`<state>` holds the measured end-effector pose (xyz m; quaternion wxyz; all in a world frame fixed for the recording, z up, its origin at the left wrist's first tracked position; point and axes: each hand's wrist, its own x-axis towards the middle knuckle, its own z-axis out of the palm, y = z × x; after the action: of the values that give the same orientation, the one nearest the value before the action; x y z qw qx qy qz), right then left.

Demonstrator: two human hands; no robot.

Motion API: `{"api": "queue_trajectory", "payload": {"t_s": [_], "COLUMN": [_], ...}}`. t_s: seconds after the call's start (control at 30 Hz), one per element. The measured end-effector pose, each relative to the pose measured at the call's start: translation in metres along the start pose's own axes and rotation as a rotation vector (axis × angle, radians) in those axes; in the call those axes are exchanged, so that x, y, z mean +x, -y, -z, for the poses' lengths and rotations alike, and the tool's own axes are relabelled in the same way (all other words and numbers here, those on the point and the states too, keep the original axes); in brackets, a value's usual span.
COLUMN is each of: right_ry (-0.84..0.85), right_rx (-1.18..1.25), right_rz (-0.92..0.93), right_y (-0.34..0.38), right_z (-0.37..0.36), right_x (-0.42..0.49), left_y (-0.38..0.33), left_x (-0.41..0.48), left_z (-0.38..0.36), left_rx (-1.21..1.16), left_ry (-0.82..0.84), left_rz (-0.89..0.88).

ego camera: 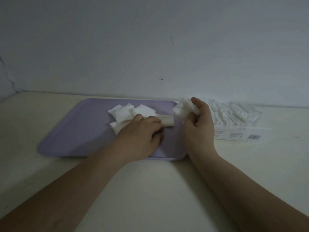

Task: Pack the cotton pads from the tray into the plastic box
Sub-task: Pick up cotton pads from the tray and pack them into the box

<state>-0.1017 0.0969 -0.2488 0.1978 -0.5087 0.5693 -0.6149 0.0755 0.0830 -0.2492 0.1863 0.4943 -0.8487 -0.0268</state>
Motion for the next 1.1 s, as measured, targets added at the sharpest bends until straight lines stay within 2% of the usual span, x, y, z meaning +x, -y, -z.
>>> {"api": "queue_trajectory", "payload": {"t_s": [0.1,0.2,0.27,0.37,0.47,0.57,0.8,0.87,0.97,1.1], "right_ry": [0.019,0.067,0.08,0.084,0.087,0.118,0.234,0.216,0.187,0.259], "right_rx": [-0.003,-0.014,-0.026,-0.042,-0.074,-0.164,-0.239,-0.231,-0.178,0.006], "right_rz": [0.002,-0.03,-0.055,-0.049,-0.012,0.022,0.029,0.02,0.006,-0.054], "right_y": [-0.002,-0.006,-0.009,-0.011,-0.012,-0.011,-0.01,-0.01,-0.01,-0.013], "right_z": [0.001,-0.001,-0.002,-0.004,-0.004,-0.004,-0.005,-0.004,-0.002,0.0], "right_x": [0.002,0.003,0.004,0.004,0.005,0.007,0.004,0.004,0.006,0.005], "left_y": [0.001,0.004,0.006,0.011,0.017,0.017,0.016,0.017,0.019,0.023], "left_x": [0.0,0.0,0.0,0.002,0.005,0.007,0.003,0.001,0.0,-0.002], "left_z": [0.002,0.002,-0.001,-0.004,-0.004,0.004,0.016,0.016,0.012,0.01], "left_rx": [-0.057,-0.272,-0.389,-0.434,-0.327,-0.33,-0.327,-0.403,-0.64,-0.851], "left_ry": [-0.056,-0.169,-0.182,-0.127,-0.085,0.039,0.236,0.233,0.164,0.105], "left_rz": [-0.043,0.023,0.067,0.122,0.15,0.2,0.156,0.166,0.175,0.156]}}
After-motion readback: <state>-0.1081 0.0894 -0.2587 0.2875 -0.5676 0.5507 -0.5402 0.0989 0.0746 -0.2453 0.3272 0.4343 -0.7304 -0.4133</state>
